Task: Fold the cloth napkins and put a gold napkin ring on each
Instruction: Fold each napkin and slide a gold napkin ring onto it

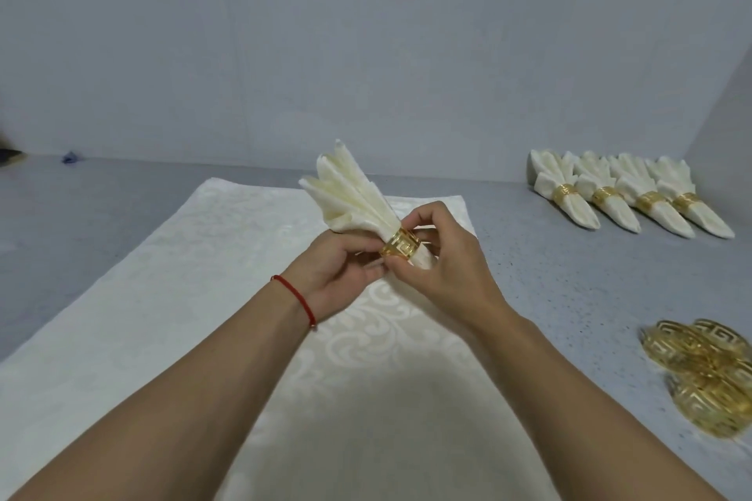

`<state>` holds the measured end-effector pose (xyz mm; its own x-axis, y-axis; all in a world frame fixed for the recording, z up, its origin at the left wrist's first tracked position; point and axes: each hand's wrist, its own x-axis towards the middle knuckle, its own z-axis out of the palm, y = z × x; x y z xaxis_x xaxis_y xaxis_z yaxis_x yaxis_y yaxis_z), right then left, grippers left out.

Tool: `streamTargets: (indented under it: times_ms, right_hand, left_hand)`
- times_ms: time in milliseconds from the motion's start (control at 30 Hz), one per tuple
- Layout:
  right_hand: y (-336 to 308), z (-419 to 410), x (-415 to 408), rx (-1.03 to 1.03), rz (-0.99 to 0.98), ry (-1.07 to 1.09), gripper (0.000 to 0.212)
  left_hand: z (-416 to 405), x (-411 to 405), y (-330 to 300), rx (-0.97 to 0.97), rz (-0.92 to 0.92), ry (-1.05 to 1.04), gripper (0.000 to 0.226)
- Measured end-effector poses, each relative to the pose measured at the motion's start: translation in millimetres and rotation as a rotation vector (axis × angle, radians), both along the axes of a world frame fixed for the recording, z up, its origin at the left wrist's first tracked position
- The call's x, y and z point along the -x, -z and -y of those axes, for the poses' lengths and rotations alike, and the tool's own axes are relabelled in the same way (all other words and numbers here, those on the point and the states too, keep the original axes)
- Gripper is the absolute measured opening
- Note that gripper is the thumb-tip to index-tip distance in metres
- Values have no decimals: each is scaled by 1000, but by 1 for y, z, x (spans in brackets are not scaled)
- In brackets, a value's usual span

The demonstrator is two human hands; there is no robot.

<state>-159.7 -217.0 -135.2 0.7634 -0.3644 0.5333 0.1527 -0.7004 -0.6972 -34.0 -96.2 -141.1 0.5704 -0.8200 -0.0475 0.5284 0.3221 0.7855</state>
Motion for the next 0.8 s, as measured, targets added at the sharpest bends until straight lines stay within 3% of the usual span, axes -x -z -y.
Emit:
streamTargets:
  times_ms: [100, 167, 233, 433, 500, 600, 733, 800]
  right_hand:
    - [0, 4, 1, 50, -24, 32, 39]
    - [0, 3, 0, 87, -41, 39, 40]
    - [1, -2, -2, 98, -47, 19, 42]
    - [7, -17, -7, 42, -131, 54, 58]
    - [7, -16, -6, 4, -144, 103, 61]
    - [7, -14, -5, -1, -224, 157, 62]
    - [5, -12, -6, -39, -212, 219, 45]
    - [6, -4, -7, -94, -131, 250, 25]
  left_hand:
    - [-4, -8, 0, 193, -118, -126, 63]
    - [-6, -6, -2, 203, -60, -150, 48]
    - [-3, -3, -2, 80, 40, -167, 36]
    - [3, 3, 1, -105, 148, -154, 36]
    - [2, 5, 1, -183, 297, -242, 39]
    - [1, 2, 9, -458, 578, -525, 59]
    - [2, 3, 13, -443, 694, -564, 13]
    - [1, 4, 11, -429, 736, -555, 8]
